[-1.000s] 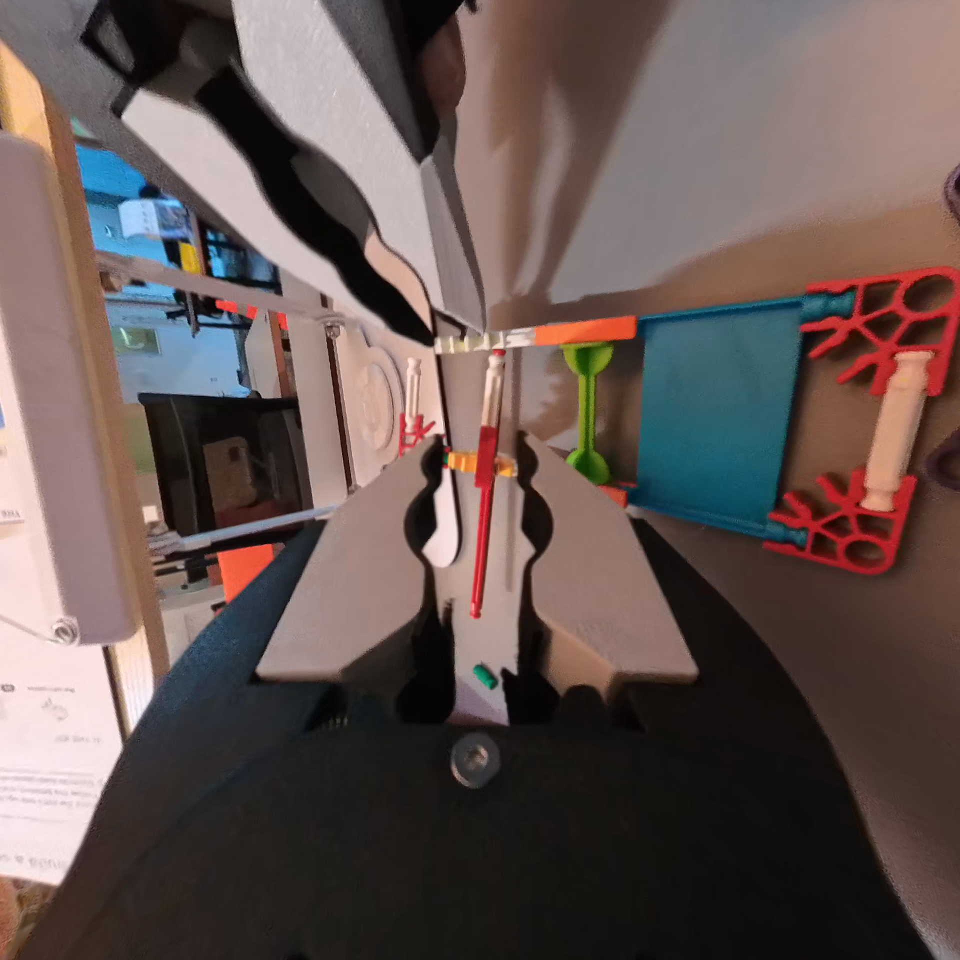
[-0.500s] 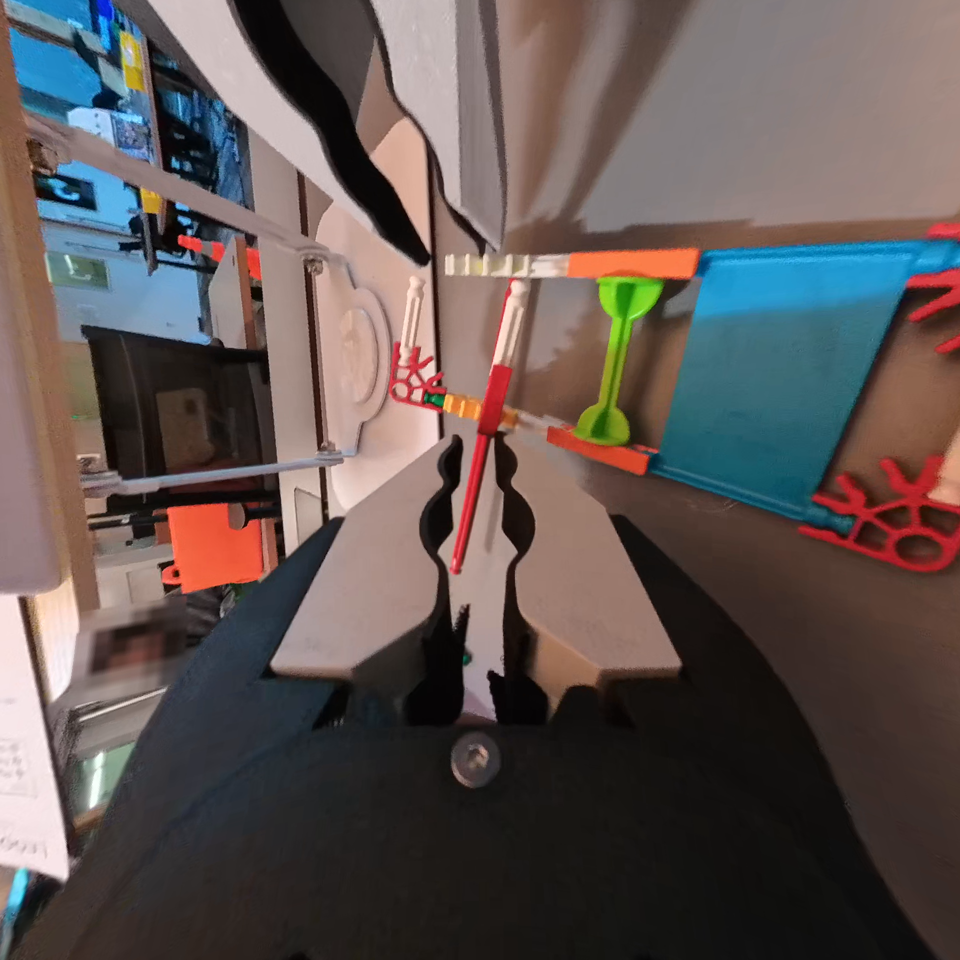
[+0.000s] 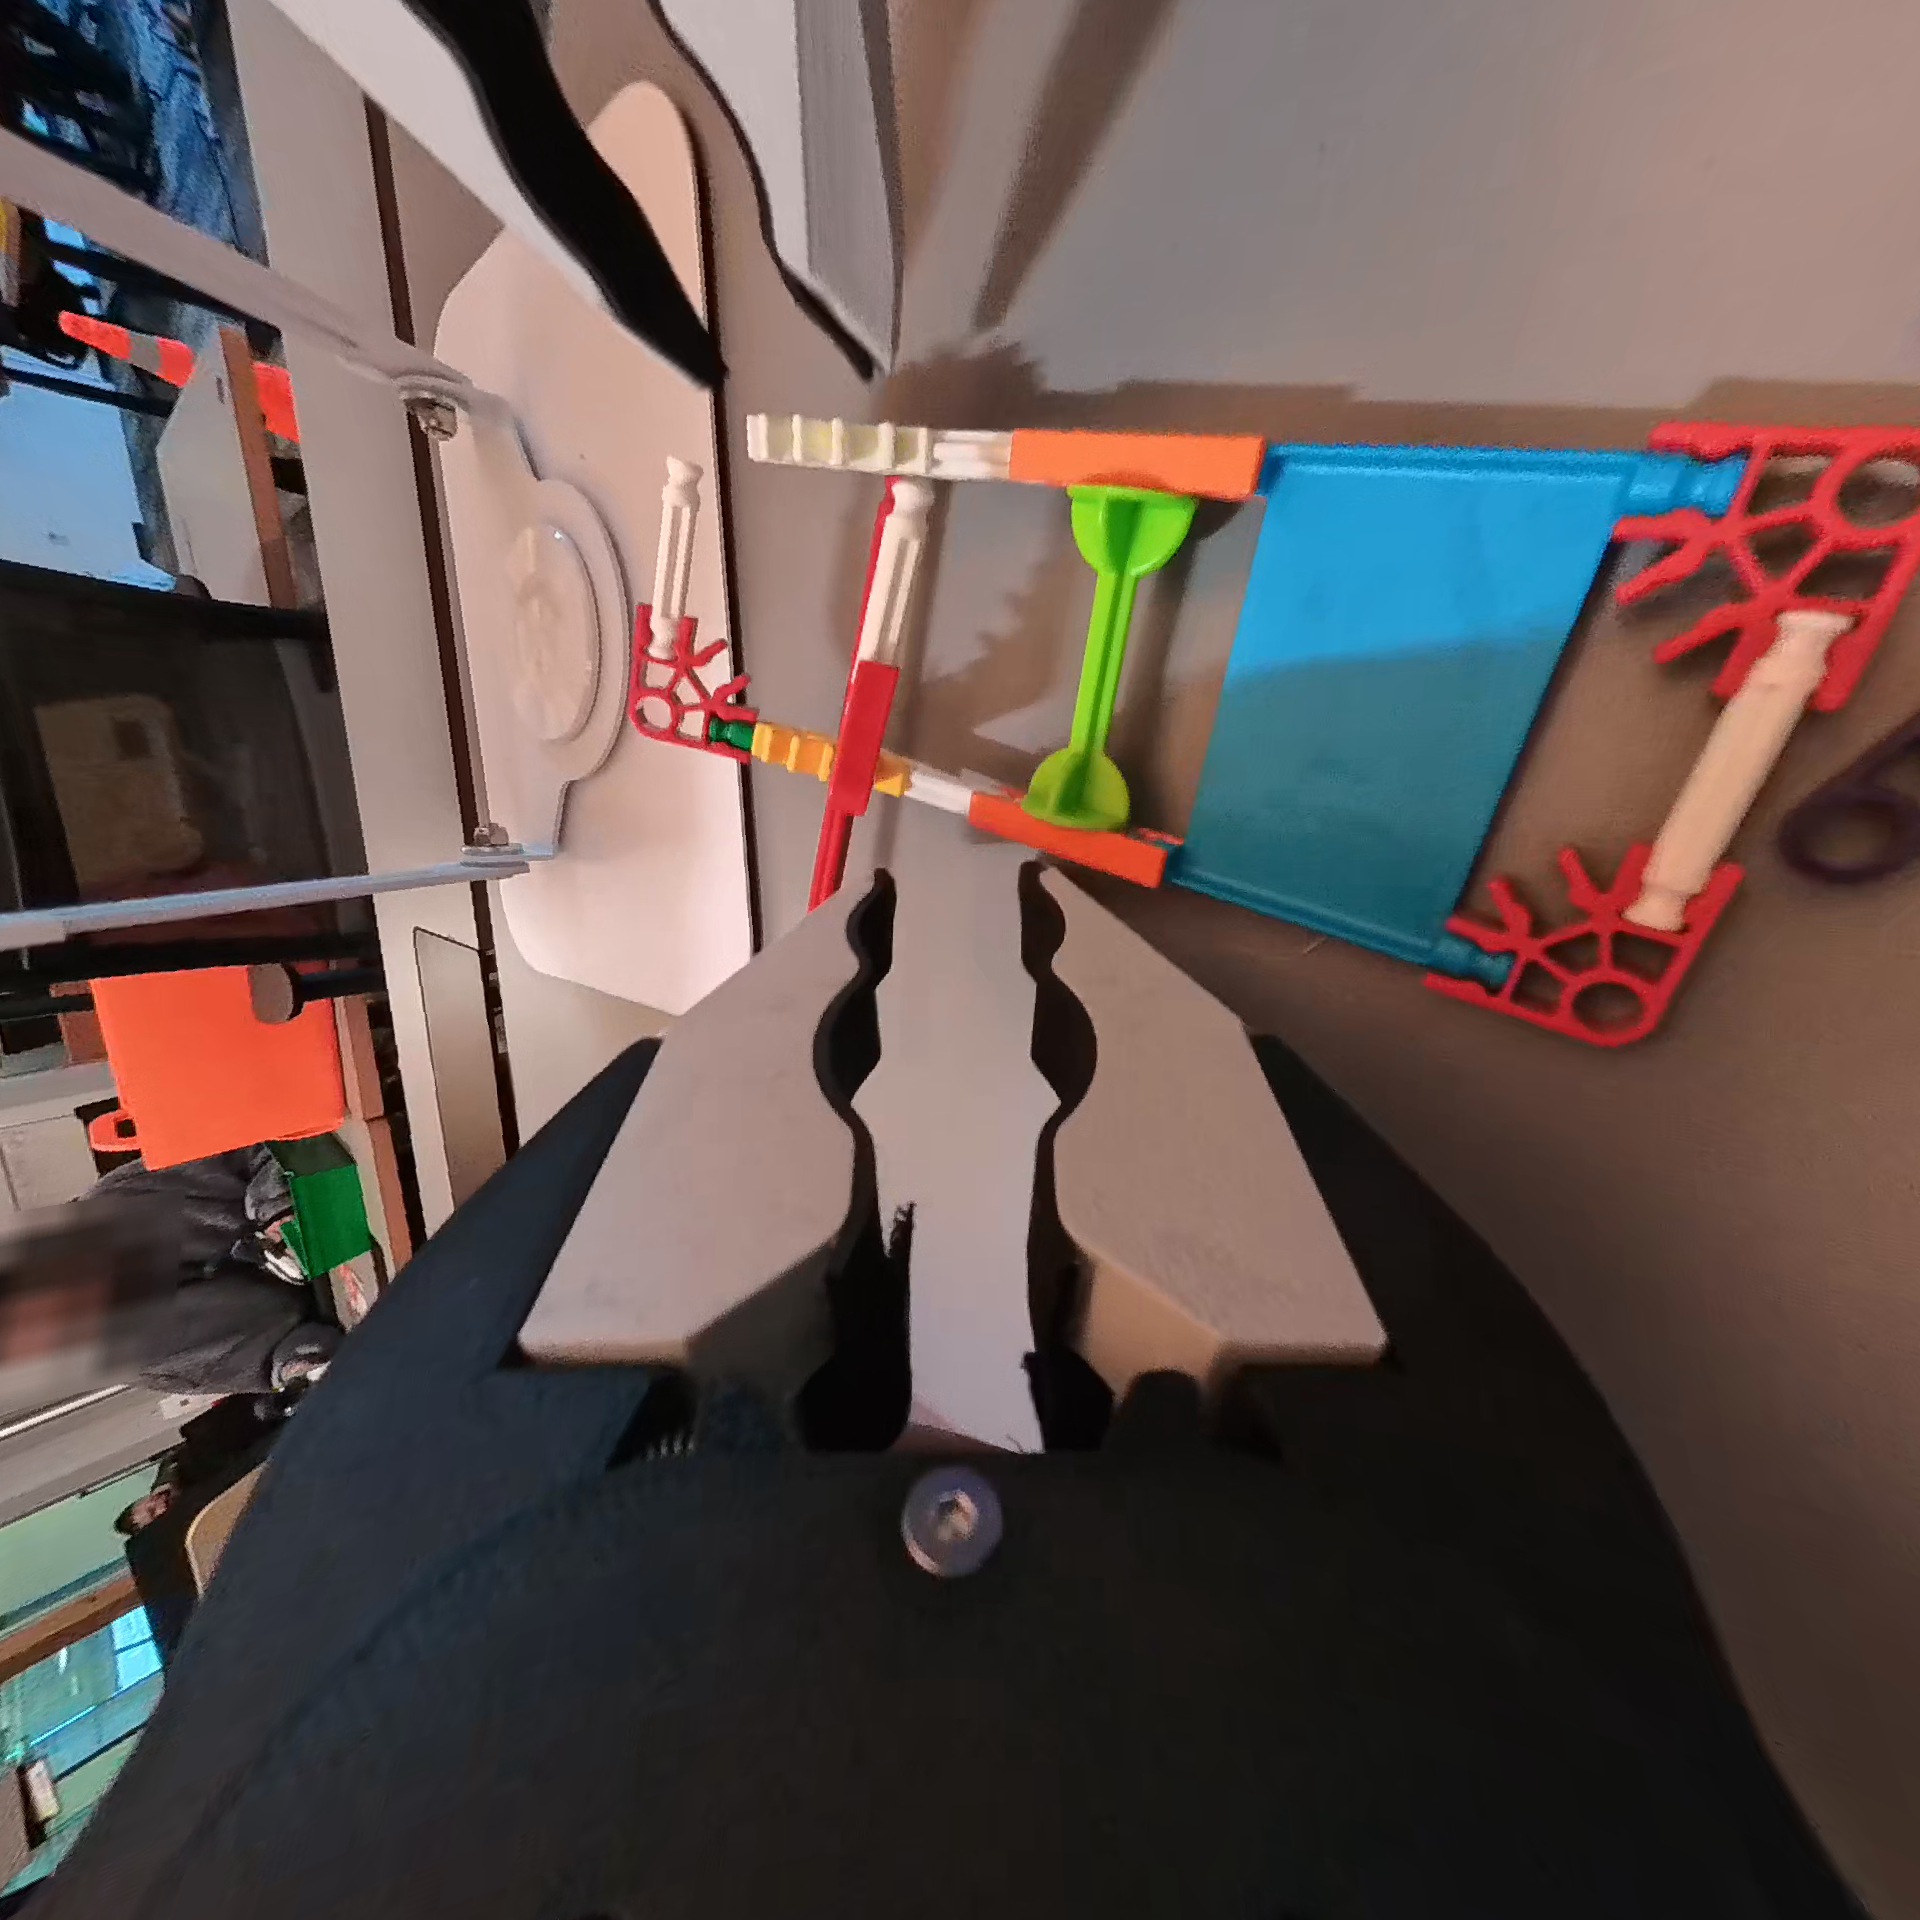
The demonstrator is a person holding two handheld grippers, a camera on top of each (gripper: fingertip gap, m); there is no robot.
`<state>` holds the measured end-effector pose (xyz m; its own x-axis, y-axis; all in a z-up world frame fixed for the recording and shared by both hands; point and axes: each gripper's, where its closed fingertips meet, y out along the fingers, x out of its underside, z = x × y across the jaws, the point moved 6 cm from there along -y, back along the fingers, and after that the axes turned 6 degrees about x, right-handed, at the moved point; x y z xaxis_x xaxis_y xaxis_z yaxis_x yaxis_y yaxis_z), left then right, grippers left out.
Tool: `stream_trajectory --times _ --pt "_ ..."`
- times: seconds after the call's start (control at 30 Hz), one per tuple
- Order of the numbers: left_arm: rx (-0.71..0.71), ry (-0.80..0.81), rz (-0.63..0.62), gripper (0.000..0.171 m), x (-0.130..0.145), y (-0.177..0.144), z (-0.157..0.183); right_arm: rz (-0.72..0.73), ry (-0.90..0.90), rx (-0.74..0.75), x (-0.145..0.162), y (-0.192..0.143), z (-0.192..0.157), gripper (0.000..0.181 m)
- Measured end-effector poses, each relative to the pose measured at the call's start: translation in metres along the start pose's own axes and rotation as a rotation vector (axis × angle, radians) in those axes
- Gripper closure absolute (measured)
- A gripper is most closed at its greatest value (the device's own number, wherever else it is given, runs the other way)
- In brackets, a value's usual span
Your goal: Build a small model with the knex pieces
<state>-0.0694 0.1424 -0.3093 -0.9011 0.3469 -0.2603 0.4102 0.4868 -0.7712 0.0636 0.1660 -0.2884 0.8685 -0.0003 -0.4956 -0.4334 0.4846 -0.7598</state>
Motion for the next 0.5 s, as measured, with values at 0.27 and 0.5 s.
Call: stream_trajectory --times 0.27,0.5 --pt "-0.017 -0.01 0.012 0.141 -0.008 0.0 0.0 0.03 0.059 0.153 -0.006 0.017 0.013 0.157" --pt "-0.061 -0.1 -0.05 0.137 0.014 -0.007 -0.016 0.041 0.1 0.094 -0.004 -0.004 0.019 0.158"
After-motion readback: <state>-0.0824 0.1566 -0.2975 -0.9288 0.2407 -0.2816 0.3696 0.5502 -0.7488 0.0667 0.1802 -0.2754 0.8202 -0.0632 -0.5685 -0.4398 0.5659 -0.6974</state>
